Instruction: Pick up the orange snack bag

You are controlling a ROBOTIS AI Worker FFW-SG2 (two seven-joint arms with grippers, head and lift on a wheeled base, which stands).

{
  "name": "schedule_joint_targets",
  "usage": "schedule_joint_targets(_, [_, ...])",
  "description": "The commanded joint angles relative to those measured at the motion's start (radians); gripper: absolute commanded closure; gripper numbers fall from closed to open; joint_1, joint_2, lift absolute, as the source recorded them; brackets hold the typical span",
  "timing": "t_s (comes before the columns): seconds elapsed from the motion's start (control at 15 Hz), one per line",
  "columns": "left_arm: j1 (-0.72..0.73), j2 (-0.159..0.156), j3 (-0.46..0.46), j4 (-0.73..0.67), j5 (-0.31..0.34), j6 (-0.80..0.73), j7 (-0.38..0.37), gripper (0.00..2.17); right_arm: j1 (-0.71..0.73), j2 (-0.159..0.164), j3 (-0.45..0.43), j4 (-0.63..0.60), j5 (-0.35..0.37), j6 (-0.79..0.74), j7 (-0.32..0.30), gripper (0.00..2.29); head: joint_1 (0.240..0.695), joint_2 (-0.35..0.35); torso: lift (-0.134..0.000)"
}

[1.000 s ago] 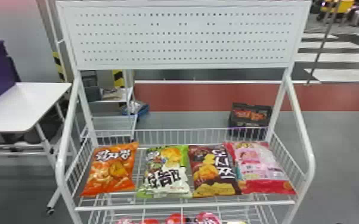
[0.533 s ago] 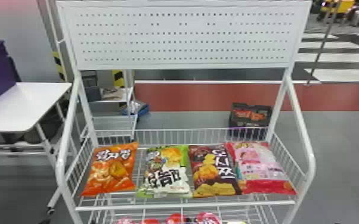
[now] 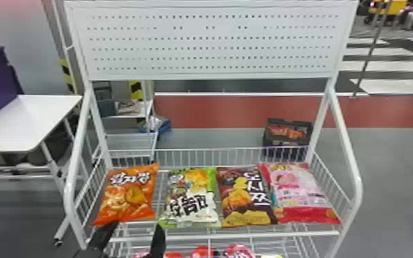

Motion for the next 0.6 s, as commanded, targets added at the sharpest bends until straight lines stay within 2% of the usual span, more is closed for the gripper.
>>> schedule_joint_targets(0.0, [-0.094, -0.025, -0.004, 0.055, 0.017, 0.064, -0.001, 0.11, 0.001, 0.0, -0.001, 0.001, -0.002, -0.003, 0.0, 0.17, 0.499, 0.0, 0.0])
schedule_joint_targets(0.4, [-0.284, -0.044, 0.013, 0.216, 0.058, 0.205, 0.007, 0.15, 0.006, -0.003, -0.004, -0.001, -0.002, -0.009, 0.0, 0.17, 0.499, 0.0, 0.0])
schedule_joint_targets(0.53, [-0.32, -0.046, 0.025, 0.273, 0.073, 0.205, 0.01, 0.17, 0.011, -0.005, -0.007, -0.002, -0.003, -0.009, 0.0, 0.17, 0.499, 0.0, 0.0])
